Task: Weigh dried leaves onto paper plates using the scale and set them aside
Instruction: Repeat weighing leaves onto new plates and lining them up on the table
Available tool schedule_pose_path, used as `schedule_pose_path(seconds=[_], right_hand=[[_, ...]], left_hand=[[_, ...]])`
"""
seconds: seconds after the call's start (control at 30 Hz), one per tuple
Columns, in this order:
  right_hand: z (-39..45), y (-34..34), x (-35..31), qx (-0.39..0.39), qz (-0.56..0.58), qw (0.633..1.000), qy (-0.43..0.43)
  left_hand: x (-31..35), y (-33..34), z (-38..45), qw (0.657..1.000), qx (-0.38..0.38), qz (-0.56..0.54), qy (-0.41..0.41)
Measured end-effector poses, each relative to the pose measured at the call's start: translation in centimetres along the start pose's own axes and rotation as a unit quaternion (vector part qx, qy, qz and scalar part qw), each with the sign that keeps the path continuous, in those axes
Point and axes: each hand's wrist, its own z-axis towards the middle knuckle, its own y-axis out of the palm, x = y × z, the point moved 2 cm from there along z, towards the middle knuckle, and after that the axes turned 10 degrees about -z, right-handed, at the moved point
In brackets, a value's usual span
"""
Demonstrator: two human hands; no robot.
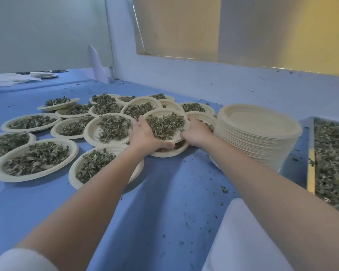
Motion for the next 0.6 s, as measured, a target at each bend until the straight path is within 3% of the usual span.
schedule_pose_path(seconds=[0.13,0.27,0.43,0.6], right_hand=[[-1.6,-0.8,-0.8,0.004,-0.003,1.000,-0.014],[-4.4,-2.4,-1.9,0.015,-0.006,0.999,-0.039],[-7.6,-6.5,-2.0,0.038,0.012,0.997,-0.061],[-9.3,-11.6,2.4,0.094,0.010,0.994,-0.056]], left_hand=[[0.7,-1.5,-1.8,0.999,0.016,0.038,0.011],[3.4,-2.6,-4.5,0.996,0.023,0.023,0.083],[9.5,-1.6,-7.3,0.983,-0.028,-0.034,0.178],[14.7,1.5,-8.7,0.974,-0.101,-0.109,0.170]])
